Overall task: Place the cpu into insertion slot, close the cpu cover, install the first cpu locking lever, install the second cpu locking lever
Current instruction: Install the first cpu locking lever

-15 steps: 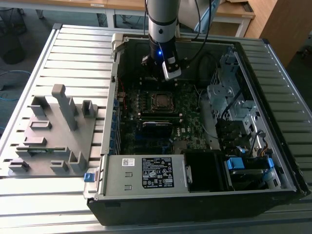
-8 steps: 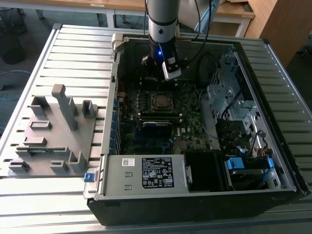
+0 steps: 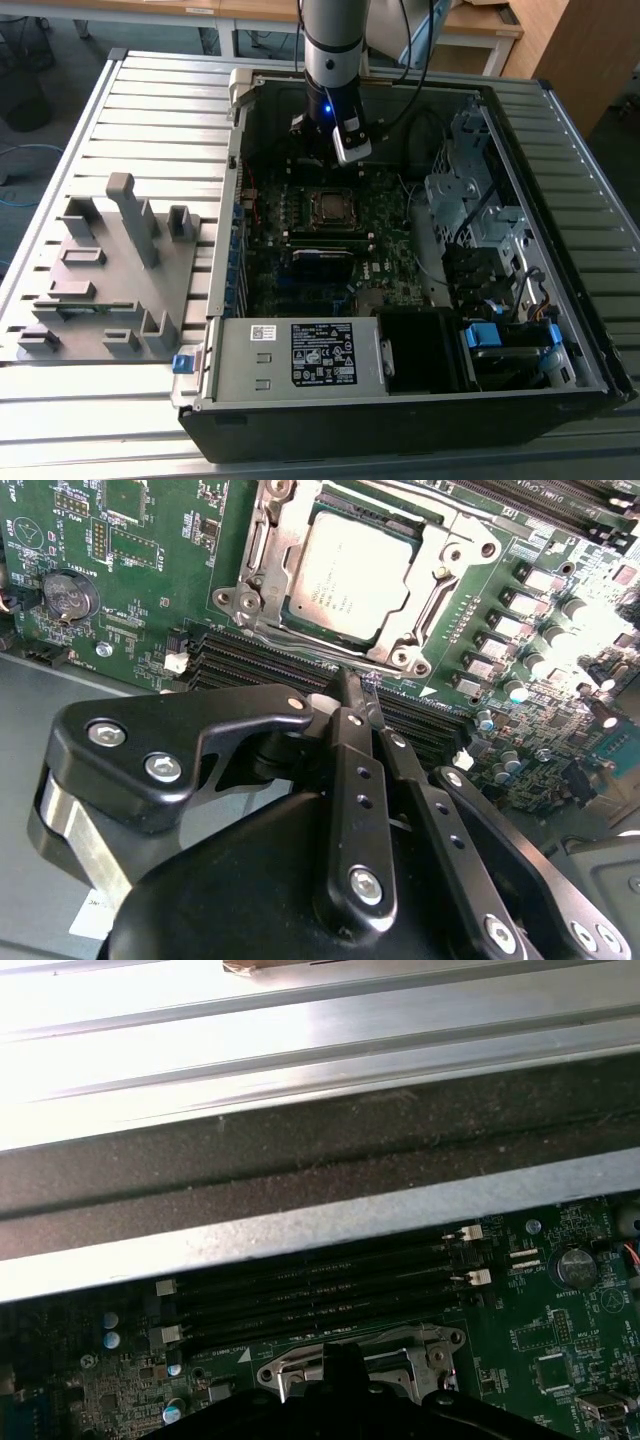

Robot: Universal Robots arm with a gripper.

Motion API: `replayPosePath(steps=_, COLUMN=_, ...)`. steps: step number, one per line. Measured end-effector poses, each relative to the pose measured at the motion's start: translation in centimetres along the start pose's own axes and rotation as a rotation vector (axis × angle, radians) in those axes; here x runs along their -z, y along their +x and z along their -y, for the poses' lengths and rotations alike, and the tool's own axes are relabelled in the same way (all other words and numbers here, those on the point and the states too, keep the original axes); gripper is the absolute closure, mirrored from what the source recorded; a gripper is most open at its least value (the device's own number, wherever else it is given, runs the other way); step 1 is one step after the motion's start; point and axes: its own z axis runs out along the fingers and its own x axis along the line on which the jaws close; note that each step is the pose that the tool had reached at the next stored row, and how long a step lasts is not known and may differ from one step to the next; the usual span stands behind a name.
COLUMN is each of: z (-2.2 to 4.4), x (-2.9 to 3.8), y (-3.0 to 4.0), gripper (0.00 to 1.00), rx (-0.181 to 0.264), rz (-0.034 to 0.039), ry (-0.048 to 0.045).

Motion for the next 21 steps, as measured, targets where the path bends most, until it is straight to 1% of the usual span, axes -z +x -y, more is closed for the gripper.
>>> replayPosePath(steps=5, z=-0.02, x=0.11, y=-0.01, gripper=0.9, rx=0.0, rz=0.0001, ry=0.001)
replayPosePath(steps=6, z=-0.02, x=0.11, y=-0.01, gripper=0.9, rx=0.0, rz=0.0005, ry=0.0028)
replayPosePath(steps=7, z=-0.02, x=0.12, y=-0.01, gripper=0.9, rx=0.001, rz=0.0016, ry=0.0099)
replayPosePath(steps=10, z=-0.01, x=0.12, y=-0.01, gripper=0.9, rx=0.001, rz=0.0068, ry=0.0362)
replayPosePath(steps=14, z=-0.02, x=0.11, y=-0.01, gripper=0.9, rx=0.001, rz=0.0146, ry=0.0823)
replayPosePath(steps=15, z=-0.02, x=0.12, y=-0.01, gripper=0.9, rx=0.001, rz=0.016, ry=0.0925)
replayPosePath(steps=16, z=-0.02, x=0.12, y=-0.01, gripper=0.9, rx=0.001, rz=0.0169, ry=0.1007)
replayPosePath(steps=17, z=-0.02, x=0.12, y=-0.02, gripper=0.9, rx=0.001, rz=0.0173, ry=0.1026)
replayPosePath(steps=21, z=-0.02, x=0.12, y=-0.02, gripper=0.9, rx=0.001, rz=0.0174, ry=0.1033)
